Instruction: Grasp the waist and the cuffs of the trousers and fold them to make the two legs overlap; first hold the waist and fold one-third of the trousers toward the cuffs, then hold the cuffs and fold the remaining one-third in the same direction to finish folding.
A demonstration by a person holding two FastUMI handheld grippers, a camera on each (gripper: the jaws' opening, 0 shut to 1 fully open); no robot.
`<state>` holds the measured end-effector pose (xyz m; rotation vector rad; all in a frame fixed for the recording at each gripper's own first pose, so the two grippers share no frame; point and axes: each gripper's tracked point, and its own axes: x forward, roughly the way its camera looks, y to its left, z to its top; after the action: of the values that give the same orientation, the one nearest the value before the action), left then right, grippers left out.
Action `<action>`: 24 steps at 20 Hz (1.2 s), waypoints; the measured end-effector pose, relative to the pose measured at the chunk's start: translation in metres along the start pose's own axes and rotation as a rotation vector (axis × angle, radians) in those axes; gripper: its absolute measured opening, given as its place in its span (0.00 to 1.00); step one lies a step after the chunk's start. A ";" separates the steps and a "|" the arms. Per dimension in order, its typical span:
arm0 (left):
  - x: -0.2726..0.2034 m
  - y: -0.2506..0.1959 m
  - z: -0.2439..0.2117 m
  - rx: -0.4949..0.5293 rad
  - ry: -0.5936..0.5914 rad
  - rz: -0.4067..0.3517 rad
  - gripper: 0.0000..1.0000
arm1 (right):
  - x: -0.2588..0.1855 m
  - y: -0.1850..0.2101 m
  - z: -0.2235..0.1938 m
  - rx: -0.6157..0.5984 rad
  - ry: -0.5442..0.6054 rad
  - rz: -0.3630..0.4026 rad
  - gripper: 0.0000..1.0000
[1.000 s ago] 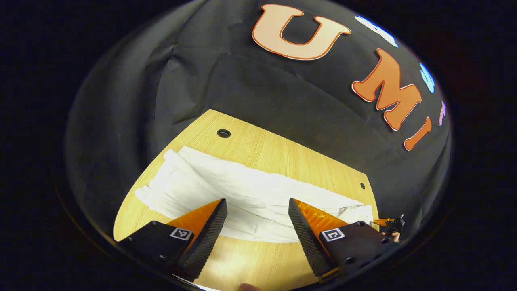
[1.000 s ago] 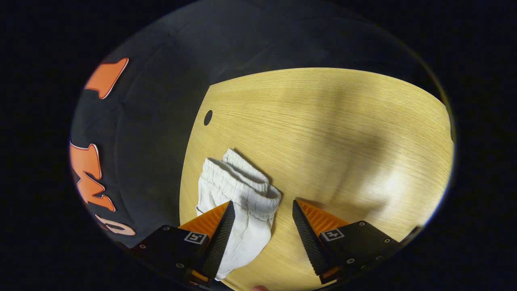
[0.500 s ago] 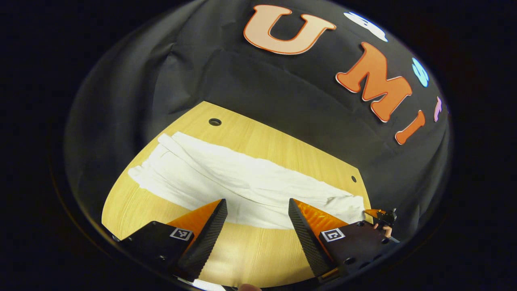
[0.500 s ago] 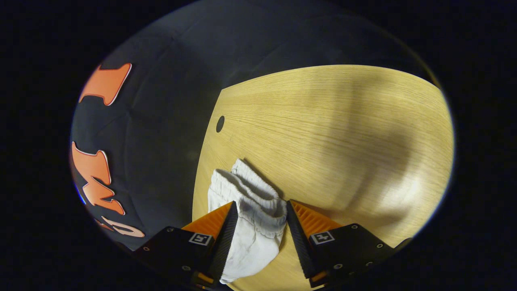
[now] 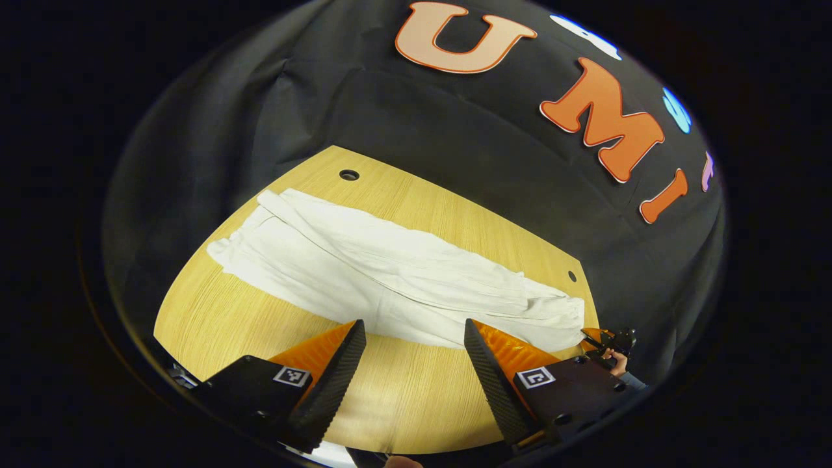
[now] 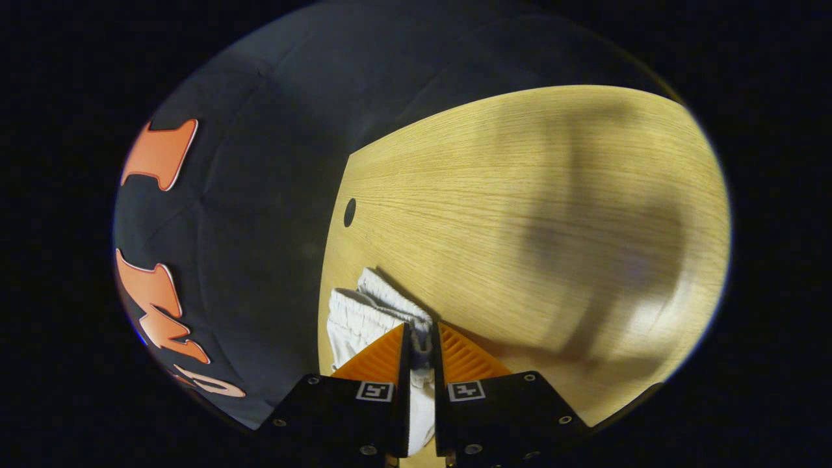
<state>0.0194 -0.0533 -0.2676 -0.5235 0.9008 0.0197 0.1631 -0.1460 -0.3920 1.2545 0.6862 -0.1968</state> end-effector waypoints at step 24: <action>0.010 0.083 0.014 -0.178 -0.003 0.074 0.99 | -0.087 0.076 0.000 -0.008 -0.067 0.311 0.12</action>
<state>0.0176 0.0233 -0.3033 -0.6546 0.9197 0.1693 0.1324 -0.1408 -0.2814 1.3233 0.4262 0.0205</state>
